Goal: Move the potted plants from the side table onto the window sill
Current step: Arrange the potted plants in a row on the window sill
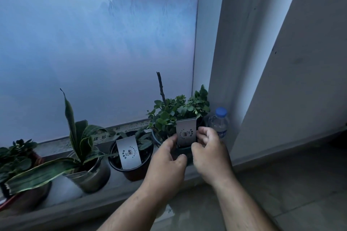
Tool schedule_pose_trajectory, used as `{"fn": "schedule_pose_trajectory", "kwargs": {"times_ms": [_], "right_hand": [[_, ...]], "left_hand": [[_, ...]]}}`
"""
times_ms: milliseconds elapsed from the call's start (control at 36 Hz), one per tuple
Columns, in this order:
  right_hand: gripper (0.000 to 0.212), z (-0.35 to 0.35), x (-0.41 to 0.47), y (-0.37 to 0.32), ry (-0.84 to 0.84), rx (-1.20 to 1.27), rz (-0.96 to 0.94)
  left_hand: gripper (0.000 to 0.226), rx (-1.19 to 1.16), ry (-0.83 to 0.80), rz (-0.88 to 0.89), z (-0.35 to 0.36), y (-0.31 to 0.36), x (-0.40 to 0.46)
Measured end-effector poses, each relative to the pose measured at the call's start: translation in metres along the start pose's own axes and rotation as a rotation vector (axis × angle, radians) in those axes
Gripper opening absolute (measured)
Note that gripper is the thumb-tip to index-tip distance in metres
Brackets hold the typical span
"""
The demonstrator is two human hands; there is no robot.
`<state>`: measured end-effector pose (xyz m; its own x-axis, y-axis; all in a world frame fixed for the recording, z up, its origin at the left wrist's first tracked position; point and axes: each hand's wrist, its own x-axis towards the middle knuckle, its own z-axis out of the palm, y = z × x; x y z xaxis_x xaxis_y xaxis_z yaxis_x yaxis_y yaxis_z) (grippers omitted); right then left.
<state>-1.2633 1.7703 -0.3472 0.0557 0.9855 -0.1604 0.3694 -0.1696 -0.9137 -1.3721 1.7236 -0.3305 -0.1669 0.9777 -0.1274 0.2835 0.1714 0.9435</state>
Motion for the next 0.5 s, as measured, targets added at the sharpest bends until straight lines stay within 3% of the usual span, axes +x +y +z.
{"fn": "schedule_pose_trajectory", "kwargs": {"times_ms": [500], "right_hand": [[0.048,0.0022,0.0050,0.0017,-0.025,0.029,0.006]], "left_hand": [[0.060,0.003,-0.049,0.016,-0.0024,0.0070,-0.0055]]}}
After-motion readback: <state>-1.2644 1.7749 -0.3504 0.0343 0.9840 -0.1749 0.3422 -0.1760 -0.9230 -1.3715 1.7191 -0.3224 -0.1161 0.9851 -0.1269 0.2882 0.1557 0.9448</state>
